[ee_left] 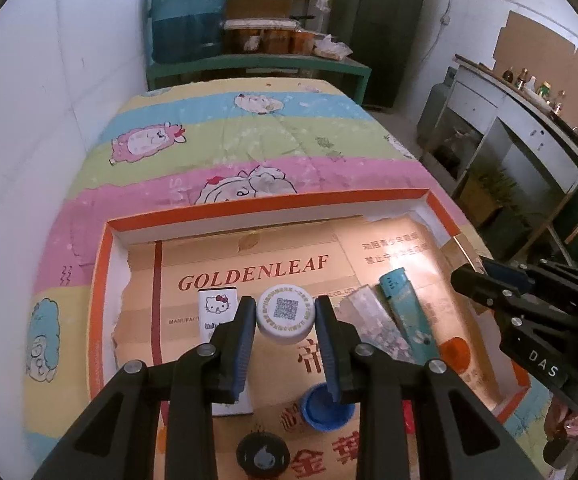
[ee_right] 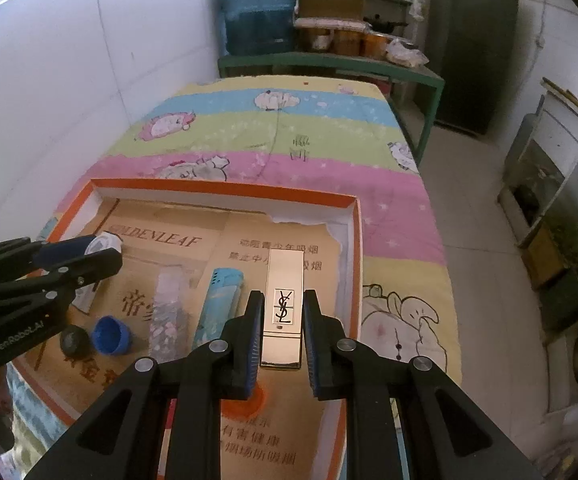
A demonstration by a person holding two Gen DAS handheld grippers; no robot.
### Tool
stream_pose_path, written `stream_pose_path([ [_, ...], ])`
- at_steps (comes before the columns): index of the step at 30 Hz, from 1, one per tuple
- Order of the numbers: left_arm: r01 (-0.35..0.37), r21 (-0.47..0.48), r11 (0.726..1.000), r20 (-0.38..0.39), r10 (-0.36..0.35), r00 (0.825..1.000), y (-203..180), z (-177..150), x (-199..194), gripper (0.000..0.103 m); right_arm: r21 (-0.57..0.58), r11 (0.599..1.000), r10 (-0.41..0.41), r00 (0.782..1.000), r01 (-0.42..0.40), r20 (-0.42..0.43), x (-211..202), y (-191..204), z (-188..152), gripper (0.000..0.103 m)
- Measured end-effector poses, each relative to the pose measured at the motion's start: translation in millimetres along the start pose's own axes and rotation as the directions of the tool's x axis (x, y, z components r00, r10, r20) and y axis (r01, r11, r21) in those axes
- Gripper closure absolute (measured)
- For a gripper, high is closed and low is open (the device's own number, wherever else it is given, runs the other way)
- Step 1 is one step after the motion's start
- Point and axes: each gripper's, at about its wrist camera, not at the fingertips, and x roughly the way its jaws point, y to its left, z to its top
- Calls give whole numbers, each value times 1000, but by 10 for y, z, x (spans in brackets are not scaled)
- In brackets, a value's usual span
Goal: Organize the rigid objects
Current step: 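Carry the gold lipstick and white lid over the tray with both grippers, then lower the lipstick and white lid into the tray and open both grippers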
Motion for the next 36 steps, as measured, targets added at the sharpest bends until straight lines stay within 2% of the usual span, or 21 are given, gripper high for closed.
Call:
stream_pose_path([
  [20, -3, 27, 1000, -64, 5, 998, -8, 13, 277, 72, -43, 999, 15, 997, -18, -82, 377, 95, 19, 84],
  [26, 18, 13, 1000, -85, -17, 996, 16, 19, 304, 72, -44, 999, 24, 996, -28, -88, 420, 86, 18, 83],
  [30, 28, 25, 999, -88, -26, 996, 0, 16, 300, 65, -45, 999, 17, 996, -21, -90, 422, 90, 19, 82],
  [34, 47, 17, 999, -84, -45, 995, 7, 6, 266, 60, -41, 999, 4, 996, -8, -91, 399, 95, 19, 71],
  [36, 57, 10, 998, -74, -56, 996, 13, -5, 225, 55, -37, 999, -2, 997, -1, -78, 355, 100, 19, 71],
])
